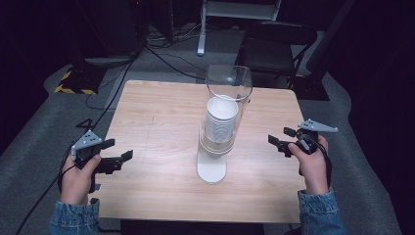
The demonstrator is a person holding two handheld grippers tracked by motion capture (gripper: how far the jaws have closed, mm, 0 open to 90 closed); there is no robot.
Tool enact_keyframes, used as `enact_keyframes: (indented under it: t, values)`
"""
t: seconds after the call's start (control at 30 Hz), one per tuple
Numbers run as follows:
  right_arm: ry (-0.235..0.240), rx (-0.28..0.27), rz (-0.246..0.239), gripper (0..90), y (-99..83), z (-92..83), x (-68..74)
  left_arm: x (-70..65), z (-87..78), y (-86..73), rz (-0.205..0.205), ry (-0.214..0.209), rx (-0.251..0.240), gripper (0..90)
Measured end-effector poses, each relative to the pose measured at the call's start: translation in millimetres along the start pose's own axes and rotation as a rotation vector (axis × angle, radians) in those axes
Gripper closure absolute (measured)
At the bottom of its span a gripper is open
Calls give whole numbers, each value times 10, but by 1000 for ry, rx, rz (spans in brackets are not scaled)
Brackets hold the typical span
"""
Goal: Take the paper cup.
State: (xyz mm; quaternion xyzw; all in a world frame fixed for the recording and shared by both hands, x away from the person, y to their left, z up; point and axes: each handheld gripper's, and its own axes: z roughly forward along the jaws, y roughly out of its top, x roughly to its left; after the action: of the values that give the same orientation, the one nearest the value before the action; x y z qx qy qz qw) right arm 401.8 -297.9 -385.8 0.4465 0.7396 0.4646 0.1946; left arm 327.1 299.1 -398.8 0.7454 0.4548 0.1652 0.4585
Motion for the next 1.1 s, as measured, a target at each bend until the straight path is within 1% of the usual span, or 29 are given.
enact_keyframes:
  t: [0.37,0.5,0.57,0.6,0.63,0.67,0.7,0.73,0.77,0.8,0.87,0.9,0.93,0.97,1.03,1.1]
  values:
    - [18,0,-21,181,18,19,93,-33,26,1,17,0,10,155]
    - [21,1,-24,176,26,26,129,-45,37,-1,25,-12,19,155]
    - [33,3,-36,174,32,47,188,-55,48,-3,37,-21,32,155]
    - [33,3,-36,174,32,47,188,-55,48,-3,37,-21,32,155]
    - [52,16,-48,170,33,77,256,-62,53,-4,38,-21,33,155]
    - [59,21,-57,167,33,96,296,-72,59,-5,40,-23,35,155]
    - [59,21,-57,167,33,96,296,-72,59,-5,40,-23,35,155]
    - [74,32,-81,166,39,141,391,-77,61,-5,47,-26,40,155]
    - [74,32,-81,166,39,141,391,-77,61,-5,47,-26,40,155]
    - [100,33,-102,166,47,171,460,-77,59,-7,46,-26,40,155]
    - [127,35,-118,165,56,193,535,-74,57,-9,48,-26,42,155]
    - [127,35,-118,165,56,193,535,-72,57,-13,44,-25,43,155]
    - [147,35,-129,163,61,214,610,-64,55,-18,44,-23,45,155]
    - [159,37,-139,163,61,228,646,-67,56,-22,38,-22,47,155]
    - [187,45,-149,162,57,256,713,-66,57,-24,39,-21,47,155]
    - [228,59,-166,162,48,295,797,-69,64,-29,39,-24,50,155]
